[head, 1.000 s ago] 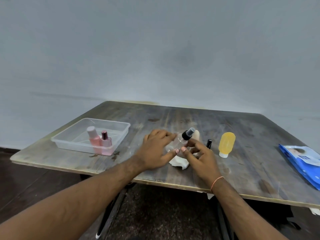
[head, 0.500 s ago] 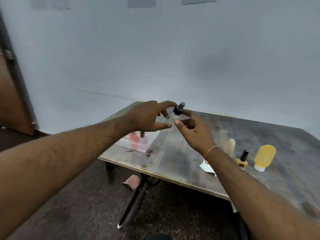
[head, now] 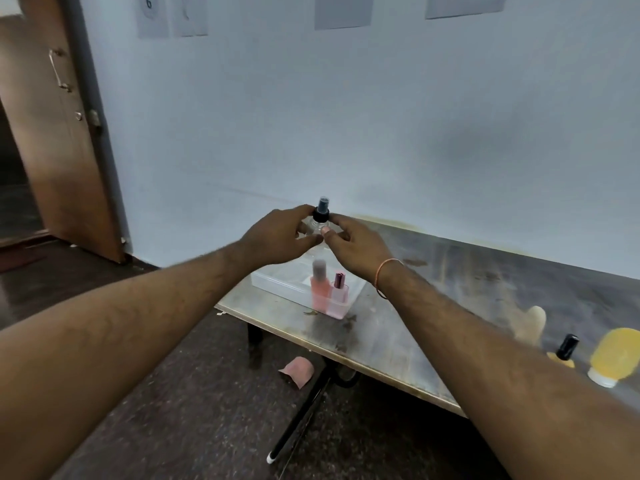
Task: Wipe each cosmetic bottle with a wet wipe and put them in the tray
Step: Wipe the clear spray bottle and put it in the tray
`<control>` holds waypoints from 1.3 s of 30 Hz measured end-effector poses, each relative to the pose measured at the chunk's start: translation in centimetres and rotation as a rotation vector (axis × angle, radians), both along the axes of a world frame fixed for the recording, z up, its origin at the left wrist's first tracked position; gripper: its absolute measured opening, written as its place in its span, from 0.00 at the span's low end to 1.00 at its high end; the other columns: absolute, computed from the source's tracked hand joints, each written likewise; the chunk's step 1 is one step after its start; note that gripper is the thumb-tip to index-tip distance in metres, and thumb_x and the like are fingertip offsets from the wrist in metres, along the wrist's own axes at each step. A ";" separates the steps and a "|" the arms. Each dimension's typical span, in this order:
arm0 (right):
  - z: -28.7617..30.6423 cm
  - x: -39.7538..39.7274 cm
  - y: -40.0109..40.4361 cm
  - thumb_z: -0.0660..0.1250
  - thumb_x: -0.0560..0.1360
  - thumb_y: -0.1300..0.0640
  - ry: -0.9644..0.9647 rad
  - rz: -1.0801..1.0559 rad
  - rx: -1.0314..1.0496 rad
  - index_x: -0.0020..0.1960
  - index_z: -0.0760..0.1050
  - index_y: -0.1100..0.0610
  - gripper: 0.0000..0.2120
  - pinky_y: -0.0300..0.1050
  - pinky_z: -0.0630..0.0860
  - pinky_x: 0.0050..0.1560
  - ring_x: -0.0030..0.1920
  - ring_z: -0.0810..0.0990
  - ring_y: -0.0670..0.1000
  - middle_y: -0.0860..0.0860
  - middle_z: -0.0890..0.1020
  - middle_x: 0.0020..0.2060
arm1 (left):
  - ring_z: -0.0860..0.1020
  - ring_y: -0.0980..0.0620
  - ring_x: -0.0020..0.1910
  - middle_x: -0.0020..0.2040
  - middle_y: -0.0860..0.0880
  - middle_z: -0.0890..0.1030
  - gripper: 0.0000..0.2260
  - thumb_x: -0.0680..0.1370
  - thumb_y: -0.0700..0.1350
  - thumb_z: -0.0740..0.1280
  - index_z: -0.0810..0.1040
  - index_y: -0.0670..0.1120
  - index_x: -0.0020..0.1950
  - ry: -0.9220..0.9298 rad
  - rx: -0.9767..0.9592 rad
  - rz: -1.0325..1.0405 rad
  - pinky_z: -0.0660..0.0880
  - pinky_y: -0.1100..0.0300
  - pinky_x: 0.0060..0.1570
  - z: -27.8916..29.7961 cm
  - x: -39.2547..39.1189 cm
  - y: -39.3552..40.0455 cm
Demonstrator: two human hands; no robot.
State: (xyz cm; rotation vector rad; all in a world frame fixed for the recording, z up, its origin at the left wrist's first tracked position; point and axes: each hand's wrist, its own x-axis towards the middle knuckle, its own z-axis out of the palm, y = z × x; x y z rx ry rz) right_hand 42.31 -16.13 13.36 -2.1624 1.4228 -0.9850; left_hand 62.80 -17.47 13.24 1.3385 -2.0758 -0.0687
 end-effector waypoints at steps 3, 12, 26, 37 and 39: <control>-0.9 1.0 -0.6 0.57 0.86 0.40 0.039 0.000 0.034 0.77 0.71 0.37 0.20 0.46 0.72 0.66 0.68 0.79 0.53 0.49 0.84 0.65 | 0.85 0.52 0.59 0.57 0.52 0.88 0.20 0.82 0.57 0.72 0.75 0.54 0.72 0.052 0.032 0.021 0.76 0.57 0.53 -1.8 0.4 -0.7; -1.8 1.9 -2.0 0.46 0.86 0.34 0.053 -0.017 0.228 0.75 0.77 0.48 0.31 0.50 0.67 0.73 0.73 0.75 0.58 0.53 0.80 0.71 | 0.82 0.47 0.63 0.56 0.53 0.87 0.20 0.83 0.59 0.67 0.72 0.56 0.74 -0.003 0.187 0.078 0.78 0.47 0.64 -5.4 1.4 -2.4; -3.3 2.5 -2.5 0.42 0.83 0.28 0.095 -0.097 0.347 0.72 0.80 0.50 0.39 0.45 0.73 0.43 0.43 0.82 0.55 0.56 0.83 0.63 | 0.83 0.48 0.57 0.53 0.55 0.87 0.18 0.85 0.59 0.64 0.72 0.57 0.73 -0.066 0.335 0.054 0.79 0.48 0.62 -7.8 1.7 -2.3; -3.3 2.4 -2.5 0.41 0.83 0.28 0.060 -0.102 0.366 0.72 0.79 0.52 0.40 0.45 0.72 0.45 0.46 0.82 0.52 0.56 0.82 0.63 | 0.84 0.50 0.53 0.49 0.54 0.88 0.24 0.83 0.64 0.60 0.65 0.60 0.78 -0.054 0.394 0.046 0.79 0.45 0.62 -7.9 2.0 -2.0; -3.3 2.1 -2.5 0.41 0.84 0.29 0.061 -0.110 0.361 0.69 0.81 0.51 0.40 0.45 0.72 0.45 0.45 0.82 0.52 0.56 0.83 0.60 | 0.83 0.50 0.61 0.56 0.58 0.88 0.28 0.81 0.67 0.60 0.62 0.63 0.80 -0.083 0.398 0.053 0.77 0.46 0.67 -8.0 2.2 -1.8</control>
